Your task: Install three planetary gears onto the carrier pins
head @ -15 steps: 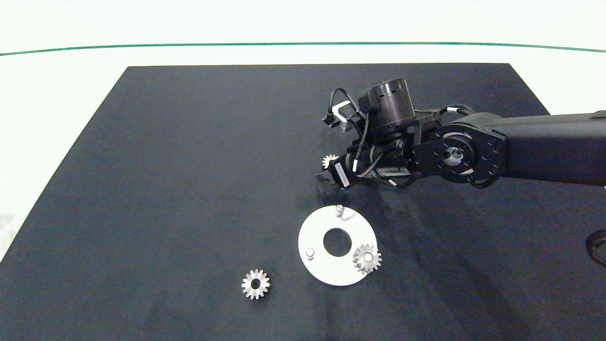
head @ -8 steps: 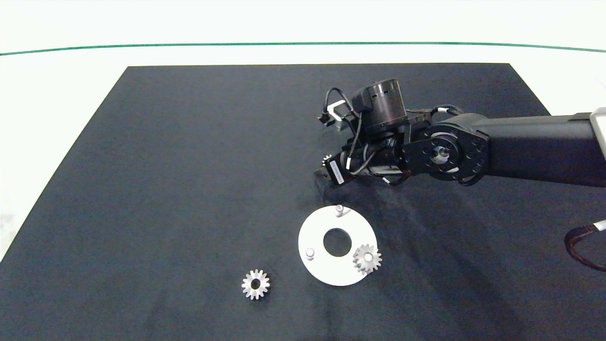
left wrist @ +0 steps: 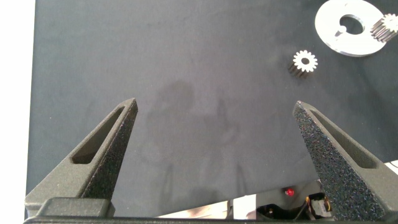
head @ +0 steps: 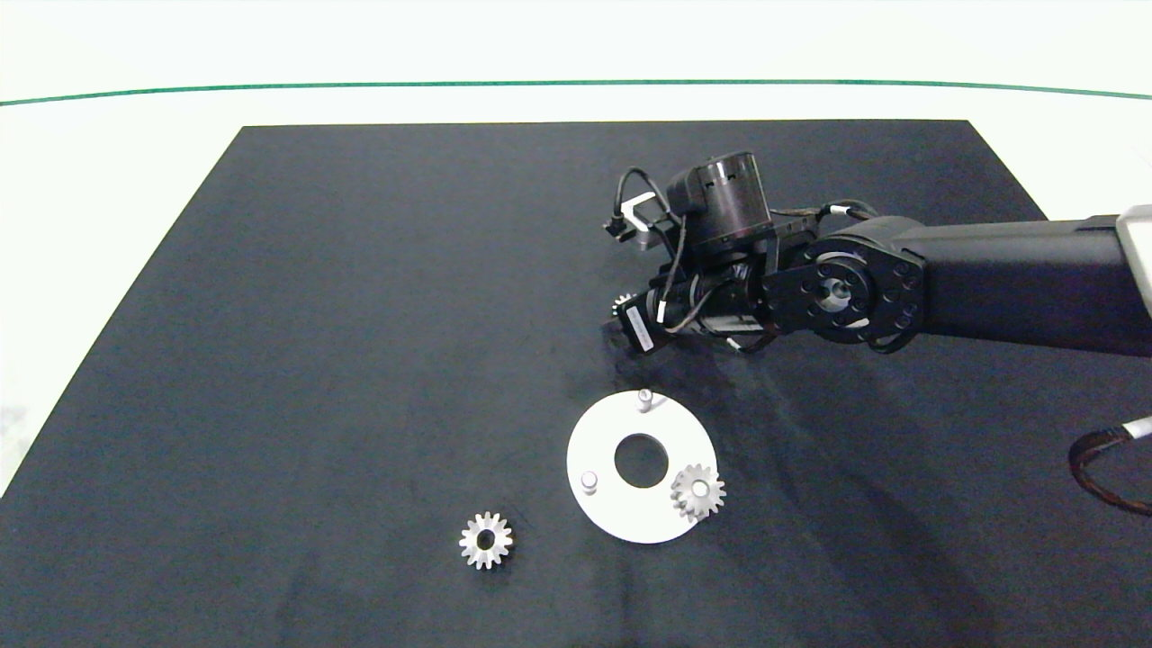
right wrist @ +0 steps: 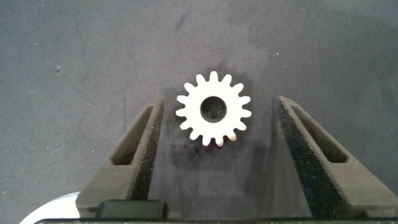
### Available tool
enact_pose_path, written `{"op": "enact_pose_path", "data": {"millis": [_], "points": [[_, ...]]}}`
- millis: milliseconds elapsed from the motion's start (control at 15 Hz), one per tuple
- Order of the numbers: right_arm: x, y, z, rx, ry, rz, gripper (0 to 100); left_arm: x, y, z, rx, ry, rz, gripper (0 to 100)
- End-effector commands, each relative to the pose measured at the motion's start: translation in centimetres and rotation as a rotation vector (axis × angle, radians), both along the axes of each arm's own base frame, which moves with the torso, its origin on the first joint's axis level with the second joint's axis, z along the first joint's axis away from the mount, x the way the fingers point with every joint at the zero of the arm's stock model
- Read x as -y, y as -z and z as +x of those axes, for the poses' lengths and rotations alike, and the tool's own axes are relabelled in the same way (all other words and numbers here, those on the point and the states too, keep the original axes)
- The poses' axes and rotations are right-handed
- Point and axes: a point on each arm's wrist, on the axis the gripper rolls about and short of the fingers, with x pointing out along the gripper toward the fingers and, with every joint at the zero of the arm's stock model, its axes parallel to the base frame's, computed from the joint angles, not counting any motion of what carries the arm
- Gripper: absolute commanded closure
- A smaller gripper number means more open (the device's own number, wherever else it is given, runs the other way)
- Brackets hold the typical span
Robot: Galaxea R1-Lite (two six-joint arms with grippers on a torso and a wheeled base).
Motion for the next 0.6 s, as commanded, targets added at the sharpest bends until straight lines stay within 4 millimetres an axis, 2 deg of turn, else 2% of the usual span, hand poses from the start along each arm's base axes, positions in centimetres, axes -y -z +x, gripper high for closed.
{"op": "enact_pose_path", "data": {"millis": [67,600], "points": [[0.11,-0.1,-0.01,0.002,0.002,-0.001,35,0.02,0.08,0.04,-0.006,-0.001,0.003,0],[-0.28,0.39,0.53,-0.001,0.002,0.0,51,0.01,0.02,0.1,-0.009,0.0,0.002,0]]}}
